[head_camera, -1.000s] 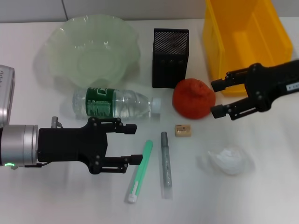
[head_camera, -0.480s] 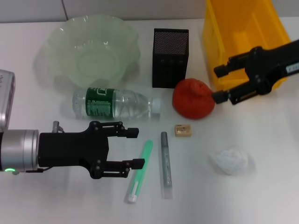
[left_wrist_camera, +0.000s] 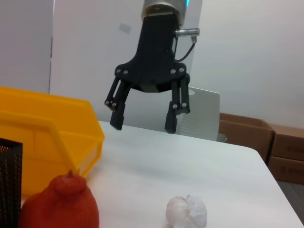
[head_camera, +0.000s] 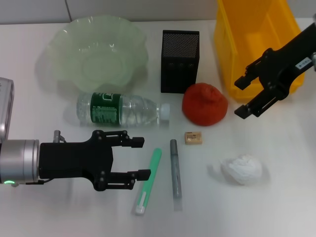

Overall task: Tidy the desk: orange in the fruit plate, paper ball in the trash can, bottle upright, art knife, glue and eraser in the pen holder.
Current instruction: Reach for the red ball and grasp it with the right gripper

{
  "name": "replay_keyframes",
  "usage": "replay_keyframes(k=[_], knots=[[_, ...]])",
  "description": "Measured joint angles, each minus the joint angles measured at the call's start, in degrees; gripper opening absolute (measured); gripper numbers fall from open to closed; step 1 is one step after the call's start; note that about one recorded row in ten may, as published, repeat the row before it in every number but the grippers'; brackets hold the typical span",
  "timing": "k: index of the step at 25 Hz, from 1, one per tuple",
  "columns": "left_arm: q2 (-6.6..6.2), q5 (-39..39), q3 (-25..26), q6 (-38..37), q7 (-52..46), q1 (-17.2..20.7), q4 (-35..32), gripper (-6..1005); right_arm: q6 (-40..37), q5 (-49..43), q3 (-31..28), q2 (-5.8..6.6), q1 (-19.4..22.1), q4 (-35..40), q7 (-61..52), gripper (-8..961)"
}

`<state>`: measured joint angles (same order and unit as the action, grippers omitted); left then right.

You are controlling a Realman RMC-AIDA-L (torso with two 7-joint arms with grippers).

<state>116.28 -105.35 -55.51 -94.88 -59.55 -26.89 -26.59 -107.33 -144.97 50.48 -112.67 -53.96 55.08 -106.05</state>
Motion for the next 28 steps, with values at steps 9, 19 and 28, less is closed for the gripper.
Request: replay_keyframes(k=[9, 19, 28], knots=[[0.37, -0.3, -0.22, 0.11, 0.14, 0.0, -0.04, 713, 6.5, -4.55, 8.08, -2.19, -2.73, -0.4, -0.6, 798], [0.55, -0.3, -0.3, -0.18, -0.57, 0.01, -0.04, 712, 13.17, -5.39, 9.97, -5.25, -0.62, -0.63, 4.44, 792], [0.46, -0.29, -0.3, -0.14, -0.73, 0.11, 0.28, 711, 18.3, -5.42, 12.58, -5.73, -0.37, -1.24, 5.14, 788]])
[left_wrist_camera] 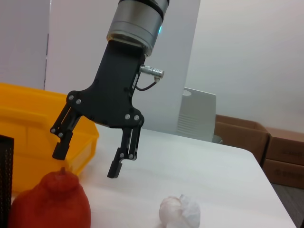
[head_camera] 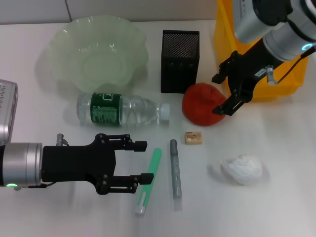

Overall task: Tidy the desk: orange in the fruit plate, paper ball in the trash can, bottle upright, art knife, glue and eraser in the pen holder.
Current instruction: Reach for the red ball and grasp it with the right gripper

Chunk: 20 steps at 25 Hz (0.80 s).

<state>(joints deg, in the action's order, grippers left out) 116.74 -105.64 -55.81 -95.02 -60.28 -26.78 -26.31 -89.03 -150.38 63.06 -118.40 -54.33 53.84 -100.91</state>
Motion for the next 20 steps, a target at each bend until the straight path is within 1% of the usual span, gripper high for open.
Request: replay_keyframes(k=[4, 14, 20], knots=[[-0.07, -0.01, 0.0, 0.08, -0.01, 0.06, 0.02, 710, 1.83, 0.01, 0.29, -0.44, 0.0, -0.74, 0.58, 786], [-0.02, -0.14, 0.0, 0.14, -0.02, 0.24, -0.1, 709, 8.67, 1.23, 1.71, -0.83, 0.52, -4.65, 2.42, 780], [-0.08, -0.17, 0.0, 0.07, -0.02, 0.24, -0.11, 708, 9.92, 1.47, 1.76, -0.87, 0.3, -6.1, 2.63, 777]])
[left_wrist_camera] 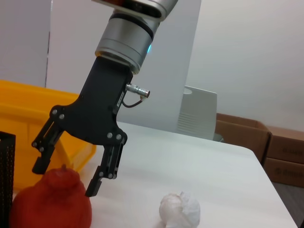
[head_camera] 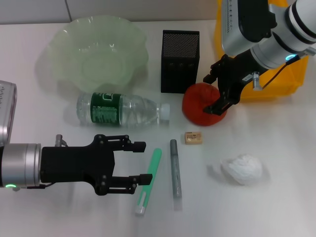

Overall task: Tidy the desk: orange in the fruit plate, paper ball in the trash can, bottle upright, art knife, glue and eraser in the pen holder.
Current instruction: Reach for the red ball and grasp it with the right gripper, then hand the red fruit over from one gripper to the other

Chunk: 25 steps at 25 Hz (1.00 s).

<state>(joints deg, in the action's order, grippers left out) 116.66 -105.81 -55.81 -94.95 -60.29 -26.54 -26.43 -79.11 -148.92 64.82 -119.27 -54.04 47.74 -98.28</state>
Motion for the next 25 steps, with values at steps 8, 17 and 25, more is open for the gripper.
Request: replay_keyframes(k=[8, 17, 25], knots=[[-0.03, -0.01, 0.0, -0.21, 0.0, 0.0, -0.21, 707, 2.21, 0.47, 0.04, -0.18, 0.29, -1.49, 0.66, 773], [-0.13, -0.01, 0.0, -0.24, 0.04, -0.01, -0.22, 706, 1.53, 2.18, -0.01, -0.12, 1.74, 0.69, 0.78, 385], [-0.06, -0.01, 0.0, -0.33, 0.08, -0.05, -0.21, 705, -2.38, 3.61, -0.71, 0.07, 3.23, 4.34, 0.26, 218]])
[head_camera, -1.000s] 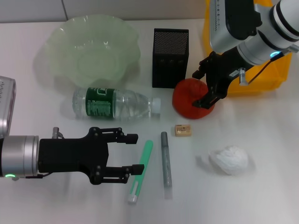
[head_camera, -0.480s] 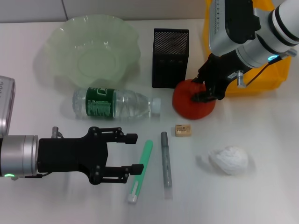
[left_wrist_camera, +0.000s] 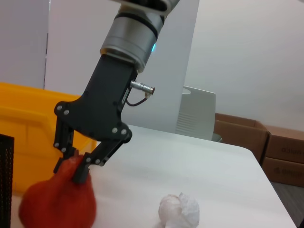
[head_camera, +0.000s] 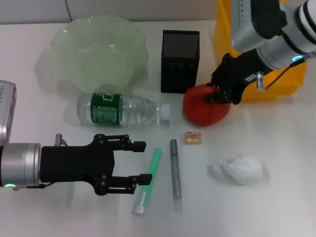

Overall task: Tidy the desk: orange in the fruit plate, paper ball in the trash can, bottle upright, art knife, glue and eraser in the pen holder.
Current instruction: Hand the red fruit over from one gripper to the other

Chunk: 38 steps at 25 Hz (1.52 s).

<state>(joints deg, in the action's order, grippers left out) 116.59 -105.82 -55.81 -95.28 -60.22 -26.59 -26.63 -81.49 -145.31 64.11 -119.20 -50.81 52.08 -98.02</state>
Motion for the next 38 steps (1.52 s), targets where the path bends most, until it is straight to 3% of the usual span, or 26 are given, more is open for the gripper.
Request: replay_keyframes(k=[8, 16, 26, 38], knots=[[0.29, 0.0, 0.02, 0.0, 0.41, 0.04, 0.01, 704, -5.64, 4.47, -0.97, 0.23, 4.2, 9.3, -1.44, 175], [1.28, 0.24, 0.53, 0.56, 0.62, -0.3, 0.0, 703, -14.98, 12.59, -7.39, 0.91, 6.22, 14.32, -1.2, 165], [2.06, 4.75, 3.56, 2.01, 0.13, -2.69, 1.08, 702, -18.69, 17.69, -7.5, 1.18, 7.27, 14.32, -0.52, 165], [2.24, 7.21, 3.42, 6.9, 0.59, -5.5, 4.22, 701, -18.68, 20.4, -7.5, 0.47, 7.54, 11.36, 1.64, 164]])
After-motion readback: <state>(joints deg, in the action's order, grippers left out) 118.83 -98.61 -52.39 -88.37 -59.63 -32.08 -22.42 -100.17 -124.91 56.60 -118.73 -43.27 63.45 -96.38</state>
